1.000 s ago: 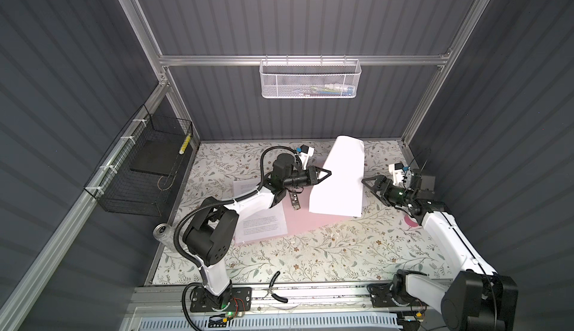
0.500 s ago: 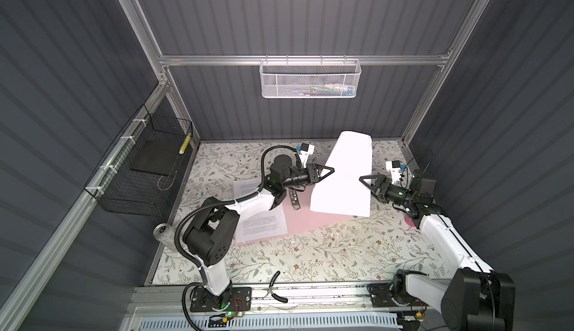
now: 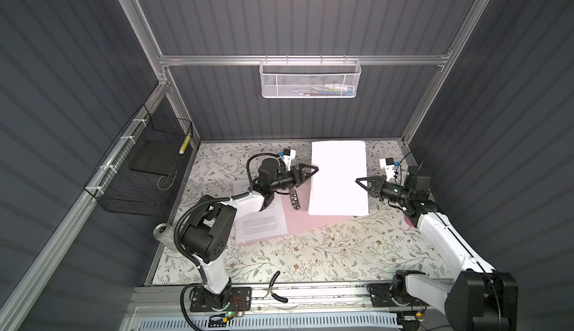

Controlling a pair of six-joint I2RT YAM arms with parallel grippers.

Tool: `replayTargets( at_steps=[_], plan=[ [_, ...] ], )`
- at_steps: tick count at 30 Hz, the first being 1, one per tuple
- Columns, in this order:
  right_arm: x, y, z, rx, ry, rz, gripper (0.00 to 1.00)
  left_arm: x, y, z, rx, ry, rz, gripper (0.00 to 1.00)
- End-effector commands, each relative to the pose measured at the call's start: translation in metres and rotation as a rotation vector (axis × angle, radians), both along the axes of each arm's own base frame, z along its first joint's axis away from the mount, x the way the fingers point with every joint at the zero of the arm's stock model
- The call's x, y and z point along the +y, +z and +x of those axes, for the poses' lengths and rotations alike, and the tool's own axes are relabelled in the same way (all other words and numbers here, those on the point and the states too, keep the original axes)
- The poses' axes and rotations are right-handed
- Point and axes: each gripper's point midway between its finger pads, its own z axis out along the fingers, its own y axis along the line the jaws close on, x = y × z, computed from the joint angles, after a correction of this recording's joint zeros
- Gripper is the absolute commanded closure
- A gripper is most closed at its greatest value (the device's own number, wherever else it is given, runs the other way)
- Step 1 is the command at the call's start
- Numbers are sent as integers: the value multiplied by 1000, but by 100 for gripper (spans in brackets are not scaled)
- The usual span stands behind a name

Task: Put the files into the folder

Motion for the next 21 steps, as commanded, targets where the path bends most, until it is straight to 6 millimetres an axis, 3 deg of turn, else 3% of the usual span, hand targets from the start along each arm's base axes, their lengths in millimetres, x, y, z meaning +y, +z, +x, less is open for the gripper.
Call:
replayTargets(
  at_steps=[1,4,8,17,21],
  plan=[
    [-2,-1,10,17,-63,-205,100,46,-18,16,23,125,95,1],
    [-5,-4,16,37,-107,-374,100,72,-22,15,10,178,183,0],
    [-17,-8,25,84,-163,-738,100,89,-22,9,-19,215,341,0],
    [22,-9,45,71,-27,-1247,100,110,-15,-7,-39,243,419,1],
    [52,-29,49,92,95,-1341,100,116,-16,-11,-41,252,441,1]
  ],
)
